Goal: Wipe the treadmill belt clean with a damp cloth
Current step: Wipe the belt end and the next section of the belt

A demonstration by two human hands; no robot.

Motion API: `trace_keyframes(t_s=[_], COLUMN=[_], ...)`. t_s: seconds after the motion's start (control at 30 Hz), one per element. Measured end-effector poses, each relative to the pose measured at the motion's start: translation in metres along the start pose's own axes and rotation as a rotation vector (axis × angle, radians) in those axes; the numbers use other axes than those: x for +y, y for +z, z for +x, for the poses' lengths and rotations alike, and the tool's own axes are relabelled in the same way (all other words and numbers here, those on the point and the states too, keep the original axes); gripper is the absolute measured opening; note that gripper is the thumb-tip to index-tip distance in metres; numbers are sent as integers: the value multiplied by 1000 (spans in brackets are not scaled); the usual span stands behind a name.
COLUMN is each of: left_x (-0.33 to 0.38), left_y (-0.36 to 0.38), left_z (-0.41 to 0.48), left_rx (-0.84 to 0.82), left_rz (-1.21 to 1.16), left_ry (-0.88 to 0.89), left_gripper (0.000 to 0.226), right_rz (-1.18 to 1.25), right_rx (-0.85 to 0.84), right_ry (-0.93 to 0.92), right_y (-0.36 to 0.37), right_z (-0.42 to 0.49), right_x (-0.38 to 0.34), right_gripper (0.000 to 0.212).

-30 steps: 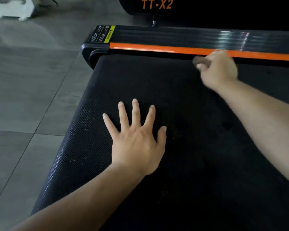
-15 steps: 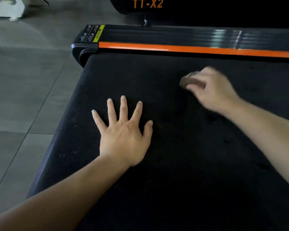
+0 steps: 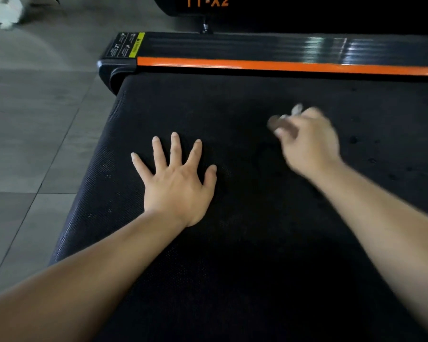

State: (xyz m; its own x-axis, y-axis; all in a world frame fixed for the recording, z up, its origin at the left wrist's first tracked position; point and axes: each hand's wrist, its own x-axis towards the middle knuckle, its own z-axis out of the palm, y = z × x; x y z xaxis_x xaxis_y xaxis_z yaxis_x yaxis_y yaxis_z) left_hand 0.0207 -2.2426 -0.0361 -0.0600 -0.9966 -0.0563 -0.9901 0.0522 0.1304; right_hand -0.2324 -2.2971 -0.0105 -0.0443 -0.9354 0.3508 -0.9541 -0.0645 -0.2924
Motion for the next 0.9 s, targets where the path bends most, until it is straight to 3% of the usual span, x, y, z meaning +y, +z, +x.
trace_keyframes(t_s=[0.1,0.17,0.3,0.37,0.5,0.53,0.63,0.67,0.73,0.8,0.83,0.9], left_x=[0,-1,-2,-2,-2,-2,-2,-2,-1,-3,-3,-3], left_y=[0,1,2,3,1,1,0,0,0,-1,-2,-3], left_z=[0,0,1,2,1,1,0,0,0,1,1,1], left_rx=[5,11,17,19,16,12,0,0,0,7,6,-5], left_rz=[-3,-3,-6,-8,-16,-15,-11,-11,-17,-24,-30,-42], left_ry=[2,5,3,8,9,11,12,12,16,13,10,11], left_gripper=[70,70,71,71,70,70,71,71,70,70,70,69], right_rz=[144,109,-8,34,191,147,42,64,158,276,261,150], right_rx=[-177,-211,3,-12,-290,-257,-59,-28,-105,-312,-362,-272], right_ry=[-304,-364,65,-43,-365,-362,-33,-5,-194,-446,-503,-452], right_y=[-5,-16,-19,-11,-35,-37,-37,-34,-33,-45,-52,-54], right_z=[-73,-69,-26,-65,-128,-118,-90,-98,-138,-178,-179,-157], right_x=[-33,-19,14,-17,-52,-42,-10,-14,-47,-72,-67,-40], right_gripper=[35,35,33,35,32,32,27,27,27,28,28,27])
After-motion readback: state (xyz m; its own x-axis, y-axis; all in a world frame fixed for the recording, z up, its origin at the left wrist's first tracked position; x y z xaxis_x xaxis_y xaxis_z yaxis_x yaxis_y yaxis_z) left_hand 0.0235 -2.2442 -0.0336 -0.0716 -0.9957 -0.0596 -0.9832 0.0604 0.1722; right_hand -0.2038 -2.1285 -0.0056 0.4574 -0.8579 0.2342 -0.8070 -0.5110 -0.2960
